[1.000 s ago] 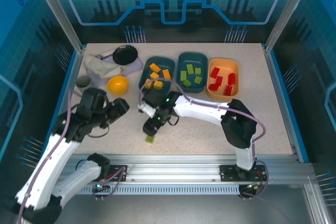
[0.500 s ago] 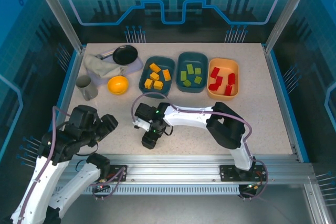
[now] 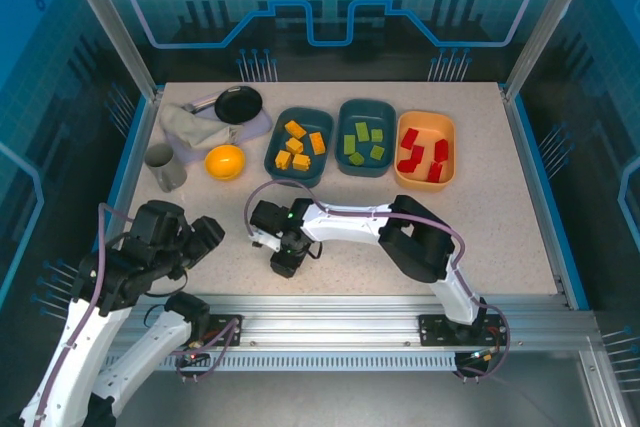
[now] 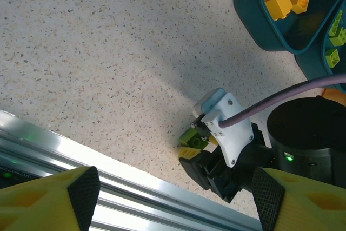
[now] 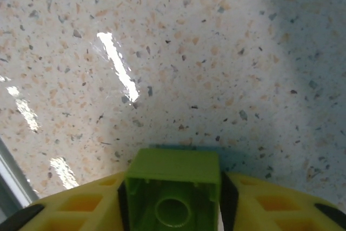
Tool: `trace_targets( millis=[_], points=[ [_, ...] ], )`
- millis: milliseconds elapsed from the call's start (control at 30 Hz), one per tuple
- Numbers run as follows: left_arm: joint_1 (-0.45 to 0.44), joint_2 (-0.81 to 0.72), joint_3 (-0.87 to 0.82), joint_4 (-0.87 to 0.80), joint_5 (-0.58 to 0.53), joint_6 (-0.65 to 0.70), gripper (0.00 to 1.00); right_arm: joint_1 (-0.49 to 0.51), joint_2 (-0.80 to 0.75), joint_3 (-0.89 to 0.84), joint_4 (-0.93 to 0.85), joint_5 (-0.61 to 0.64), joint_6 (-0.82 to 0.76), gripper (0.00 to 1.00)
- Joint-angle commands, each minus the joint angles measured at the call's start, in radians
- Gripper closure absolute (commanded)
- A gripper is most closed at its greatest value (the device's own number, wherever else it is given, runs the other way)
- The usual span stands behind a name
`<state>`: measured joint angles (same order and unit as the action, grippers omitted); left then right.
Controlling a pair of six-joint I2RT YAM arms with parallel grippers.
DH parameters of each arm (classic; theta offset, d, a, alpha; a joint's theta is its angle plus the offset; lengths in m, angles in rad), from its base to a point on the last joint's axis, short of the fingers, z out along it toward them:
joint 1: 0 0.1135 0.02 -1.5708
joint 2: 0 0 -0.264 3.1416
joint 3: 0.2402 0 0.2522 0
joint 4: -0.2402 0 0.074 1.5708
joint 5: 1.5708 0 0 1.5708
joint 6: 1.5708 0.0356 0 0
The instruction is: Sort the legos into containers by color
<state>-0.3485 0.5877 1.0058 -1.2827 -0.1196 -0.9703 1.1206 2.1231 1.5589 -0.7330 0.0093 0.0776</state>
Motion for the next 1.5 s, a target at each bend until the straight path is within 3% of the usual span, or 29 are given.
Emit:
trace_targets(
  millis=[0,233,433,600,767,933,1133,1467],
  points=[
    [0.007,-0.002,-0.017,0.030,0.005,-0.006,0.22,0.012,0.014,0.024,-0.023,0.016,0.003,0.62],
    [0.006,0.030,-0.036,0.114,0.047,0.017,0.22,-0.053,-0.059,0.014,-0.019,-0.003,0.054,0.75],
    [0.006,0.141,-0.044,0.281,0.154,0.061,0.22,-0.259,-0.186,0.002,0.016,-0.070,0.154,0.77],
    [0.004,0.291,-0.017,0.438,0.229,0.096,0.22,-0.488,-0.195,0.057,0.054,-0.131,0.270,0.77],
    [-0.003,0.464,0.045,0.563,0.273,0.121,0.22,-0.658,-0.075,0.227,0.035,-0.142,0.390,0.77],
    [-0.013,0.631,0.126,0.653,0.289,0.148,0.22,-0.747,0.103,0.457,-0.002,-0.130,0.475,0.78],
    [-0.020,0.787,0.164,0.792,0.320,0.118,0.22,-0.810,0.297,0.679,-0.040,-0.110,0.527,0.78],
    [-0.037,0.964,0.319,0.802,0.339,0.144,0.22,-0.865,0.475,0.952,-0.164,0.065,0.571,0.77]
  ],
)
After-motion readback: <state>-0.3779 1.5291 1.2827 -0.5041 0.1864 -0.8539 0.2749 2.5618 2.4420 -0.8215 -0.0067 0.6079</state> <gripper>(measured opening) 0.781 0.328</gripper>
